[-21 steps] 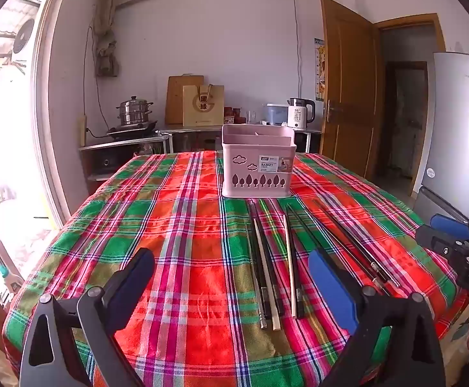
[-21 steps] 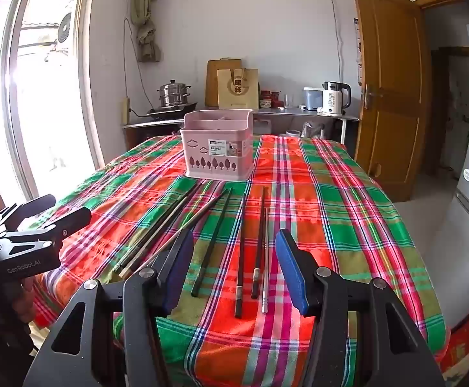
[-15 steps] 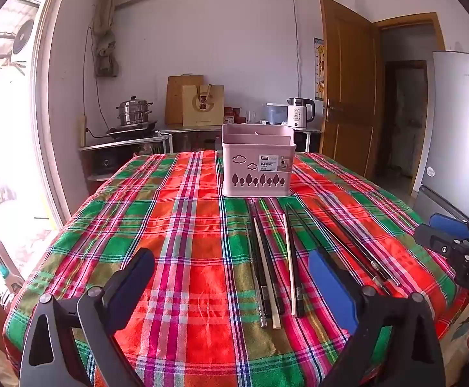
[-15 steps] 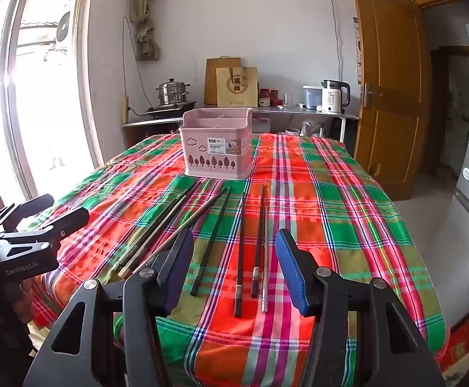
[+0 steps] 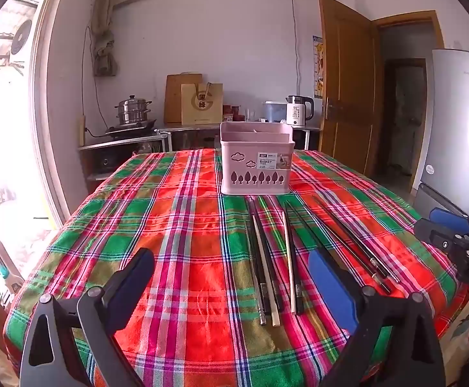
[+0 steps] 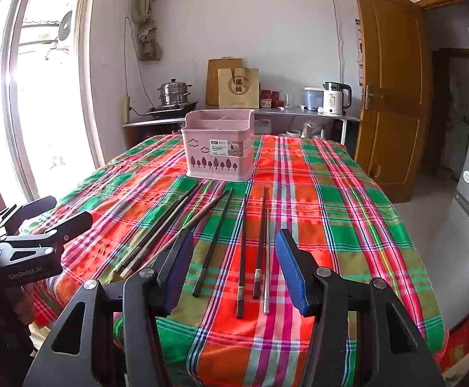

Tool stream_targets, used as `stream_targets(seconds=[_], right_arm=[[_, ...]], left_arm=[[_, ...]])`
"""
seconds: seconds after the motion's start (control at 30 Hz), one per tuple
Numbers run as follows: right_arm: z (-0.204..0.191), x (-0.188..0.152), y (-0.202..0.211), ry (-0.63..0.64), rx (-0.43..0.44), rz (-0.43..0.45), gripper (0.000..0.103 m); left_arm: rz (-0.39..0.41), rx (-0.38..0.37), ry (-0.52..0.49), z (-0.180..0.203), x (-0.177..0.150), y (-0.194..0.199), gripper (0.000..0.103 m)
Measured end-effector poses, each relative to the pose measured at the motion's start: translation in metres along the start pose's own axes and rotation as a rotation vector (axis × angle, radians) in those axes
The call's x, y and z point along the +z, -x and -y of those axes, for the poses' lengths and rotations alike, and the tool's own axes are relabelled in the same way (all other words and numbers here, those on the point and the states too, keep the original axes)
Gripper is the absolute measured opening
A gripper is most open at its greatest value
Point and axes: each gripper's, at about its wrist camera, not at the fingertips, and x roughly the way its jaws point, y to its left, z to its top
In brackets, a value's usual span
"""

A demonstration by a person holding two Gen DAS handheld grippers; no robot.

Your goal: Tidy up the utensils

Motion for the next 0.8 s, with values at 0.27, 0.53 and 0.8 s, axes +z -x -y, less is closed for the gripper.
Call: stream_targets(seconds=[0.27, 0.53, 0.8], right_arm=[[-0.0009, 0.001, 0.0009, 0.001, 0.0, -0.001, 0.054], [-0.0017, 0.0022, 0.0021, 0.003, 0.004, 0.0, 0.054], [-0.0023, 0.0022, 0.0025, 0.003, 0.004, -0.001, 0.054]], left_arm=[[0.0, -0.002, 0.006, 0.0011, 0.0018, 0.0032, 0.097], [0.001, -0.006, 0.008, 0.0024, 0.0022, 0.0045, 0.097], [0.001, -0.01, 0.009, 0.0026, 0.0023, 0.0077, 0.097]])
